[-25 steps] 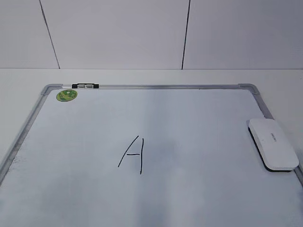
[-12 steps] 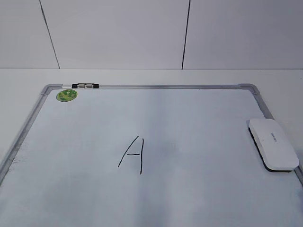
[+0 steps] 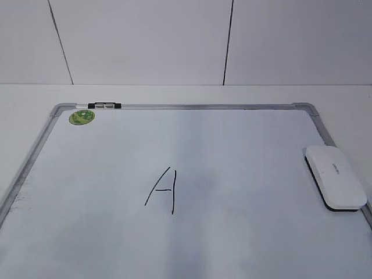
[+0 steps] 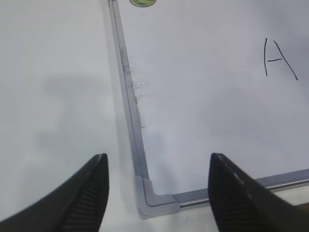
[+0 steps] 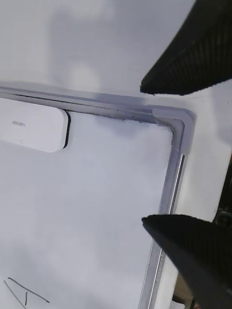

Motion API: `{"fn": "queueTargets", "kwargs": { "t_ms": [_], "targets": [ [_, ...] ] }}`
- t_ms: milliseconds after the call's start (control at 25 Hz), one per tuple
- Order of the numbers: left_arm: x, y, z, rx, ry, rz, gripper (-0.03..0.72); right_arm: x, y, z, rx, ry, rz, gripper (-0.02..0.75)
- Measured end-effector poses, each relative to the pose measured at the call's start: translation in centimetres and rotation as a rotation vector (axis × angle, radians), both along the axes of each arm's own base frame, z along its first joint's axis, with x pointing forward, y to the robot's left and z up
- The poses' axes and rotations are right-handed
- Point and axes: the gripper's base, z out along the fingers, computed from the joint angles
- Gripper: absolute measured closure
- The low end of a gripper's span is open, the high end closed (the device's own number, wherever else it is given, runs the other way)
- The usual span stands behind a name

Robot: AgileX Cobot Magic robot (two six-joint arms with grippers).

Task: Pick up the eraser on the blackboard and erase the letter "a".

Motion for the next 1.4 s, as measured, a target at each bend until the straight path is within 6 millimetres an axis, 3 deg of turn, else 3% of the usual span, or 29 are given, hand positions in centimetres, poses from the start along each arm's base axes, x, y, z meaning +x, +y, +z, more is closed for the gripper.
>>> {"fn": "queueTargets", "kwargs": {
  "t_ms": [440, 840, 1400],
  "targets": [
    [-2.0, 0.1, 0.0, -0.008, -0.127, 0.000, 0.202, -2.2, -0.8, 0.0, 0.056, -0.147, 0.000, 0.146],
    [-2.0, 0.1, 0.0, -0.010, -0.131, -0.002, 0.202, -2.4, -0.9, 0.0, 0.060, -0.159, -0.003, 0.146],
    [-2.0, 0.1, 0.0, -0.006, -0.132, 0.039, 0.203, -2.7, -0.7, 0.0, 0.042, -0.165, -0.226, 0.146]
  ]
}}
